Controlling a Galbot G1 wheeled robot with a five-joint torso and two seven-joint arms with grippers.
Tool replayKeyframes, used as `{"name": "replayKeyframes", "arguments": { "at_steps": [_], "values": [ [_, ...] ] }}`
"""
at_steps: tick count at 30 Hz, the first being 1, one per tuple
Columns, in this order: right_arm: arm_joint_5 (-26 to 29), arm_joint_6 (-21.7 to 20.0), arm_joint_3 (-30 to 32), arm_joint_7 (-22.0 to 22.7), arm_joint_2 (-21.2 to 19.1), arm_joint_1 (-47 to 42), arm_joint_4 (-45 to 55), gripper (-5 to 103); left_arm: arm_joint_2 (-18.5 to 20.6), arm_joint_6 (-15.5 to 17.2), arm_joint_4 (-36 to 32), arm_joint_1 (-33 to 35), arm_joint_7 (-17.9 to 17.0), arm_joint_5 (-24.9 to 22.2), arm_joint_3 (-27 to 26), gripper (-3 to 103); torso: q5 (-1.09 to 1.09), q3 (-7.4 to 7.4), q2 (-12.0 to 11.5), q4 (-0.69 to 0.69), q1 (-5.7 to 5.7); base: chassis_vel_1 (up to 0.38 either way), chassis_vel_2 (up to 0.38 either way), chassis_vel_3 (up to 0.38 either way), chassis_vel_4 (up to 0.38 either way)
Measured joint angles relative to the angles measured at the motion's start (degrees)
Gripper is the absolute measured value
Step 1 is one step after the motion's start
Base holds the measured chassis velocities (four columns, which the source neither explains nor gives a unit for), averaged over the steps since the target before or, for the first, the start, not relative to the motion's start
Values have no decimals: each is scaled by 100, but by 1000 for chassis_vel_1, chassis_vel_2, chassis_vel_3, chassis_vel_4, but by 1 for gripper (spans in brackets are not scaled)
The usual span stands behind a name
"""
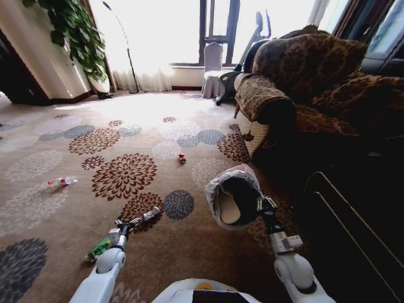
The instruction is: Pick up the trash from the ground and place it into the trash bin.
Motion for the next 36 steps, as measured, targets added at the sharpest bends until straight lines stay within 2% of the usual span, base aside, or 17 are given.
{"name": "replayKeyframes", "arguments": {
  "at_steps": [5,6,7,8,14,19,20,21,22,25,26,29,31,34,35,36],
  "values": [
    [1,5,2,0,-3,-16,-3,0,18,102,140,-101,59,-201,73,100,-2,0,0,0,0,127,149,-118,-139],
    [1,7,11,0,-6,-37,-3,0,21,205,224,-164,131,-423,144,100,-1,0,0,1,0,48,54,-11,-9],
    [0,29,34,0,-8,-88,-6,0,-22,452,318,-272,264,-723,250,100,1,0,0,-1,0,0,0,0,0],
    [0,58,40,1,-7,-106,-6,0,-50,489,369,-320,298,-767,286,100,3,0,0,-2,0,-13,-61,23,24],
    [-19,88,40,4,-5,-153,-6,0,-167,506,695,-558,378,-854,467,100,3,0,1,-5,0,-32,-33,16,11],
    [-68,88,21,2,-29,-151,-6,0,-276,438,970,-748,309,-1098,555,102,1,0,0,1,0,0,0,0,0],
    [-67,88,19,2,-54,-148,-6,0,-305,501,980,-783,254,-1270,564,95,2,0,1,1,0,0,0,0,0],
    [-67,88,19,2,-54,-148,-6,0,-305,501,980,-783,254,-1270,564,95,2,0,1,1,0,0,0,0,0],
    [-62,87,16,2,-71,-141,-6,0,-319,526,988,-792,233,-1331,569,90,2,-1,1,0,0,0,0,0,0],
    [-54,86,22,4,-82,-154,-6,0,-394,540,1009,-805,206,-1344,568,80,2,-1,1,-2,0,0,0,0,0],
    [-54,86,22,4,-82,-154,-6,0,-394,540,1009,-805,206,-1344,568,80,2,-1,1,-2,0,0,0,0,0],
    [-51,85,30,2,-82,-193,5,0,-447,590,962,-833,-12,-1381,599,64,2,-1,0,0,0,0,0,0,0],
    [-50,86,35,2,-81,-195,9,0,-452,594,960,-845,-36,-1389,603,64,2,-1,1,-1,0,0,0,0,0],
    [-47,92,61,2,-67,-225,23,0,-452,647,950,-884,-118,-1386,640,47,2,-1,1,-1,0,0,0,0,0],
    [-47,92,61,2,-67,-225,23,0,-452,647,950,-884,-118,-1386,640,47,2,-1,1,-1,0,0,0,0,0],
    [-46,97,68,2,-66,-229,23,0,-451,650,948,-884,-132,-1386,640,42,2,-1,1,-1,0,0,0,0,0]
  ]
}}
